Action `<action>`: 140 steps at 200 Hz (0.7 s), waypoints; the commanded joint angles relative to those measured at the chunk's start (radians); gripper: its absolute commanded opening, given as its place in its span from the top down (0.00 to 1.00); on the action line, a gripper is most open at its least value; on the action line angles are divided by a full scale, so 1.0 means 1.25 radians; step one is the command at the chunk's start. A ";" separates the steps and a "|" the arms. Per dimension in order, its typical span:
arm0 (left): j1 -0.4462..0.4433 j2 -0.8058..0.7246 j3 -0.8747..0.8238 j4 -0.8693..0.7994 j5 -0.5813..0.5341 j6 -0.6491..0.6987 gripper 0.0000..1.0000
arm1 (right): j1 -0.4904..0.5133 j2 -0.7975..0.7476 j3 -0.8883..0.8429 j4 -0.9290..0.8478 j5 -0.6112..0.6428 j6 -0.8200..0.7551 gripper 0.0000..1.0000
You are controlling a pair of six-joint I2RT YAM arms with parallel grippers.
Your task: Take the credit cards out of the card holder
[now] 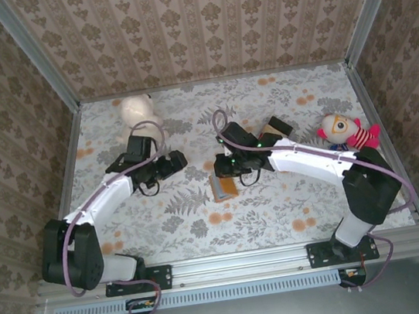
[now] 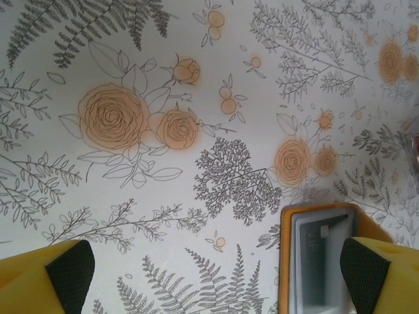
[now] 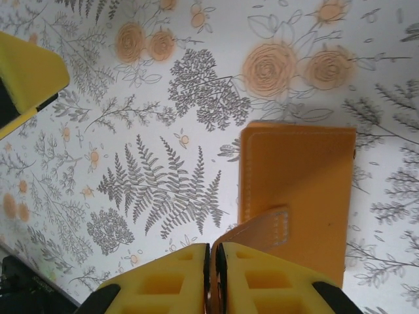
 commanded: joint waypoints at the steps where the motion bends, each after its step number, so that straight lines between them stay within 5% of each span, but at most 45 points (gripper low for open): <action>1: 0.008 -0.008 -0.009 -0.016 0.013 0.023 0.00 | 0.005 0.027 0.023 -0.006 -0.007 0.004 0.85; 88: -0.038 -0.007 -0.031 0.035 0.136 0.030 0.02 | -0.040 -0.013 -0.053 -0.076 0.157 0.015 0.86; 140: -0.162 0.071 0.002 0.105 0.168 -0.017 0.20 | -0.072 -0.019 -0.116 -0.090 0.184 0.006 0.85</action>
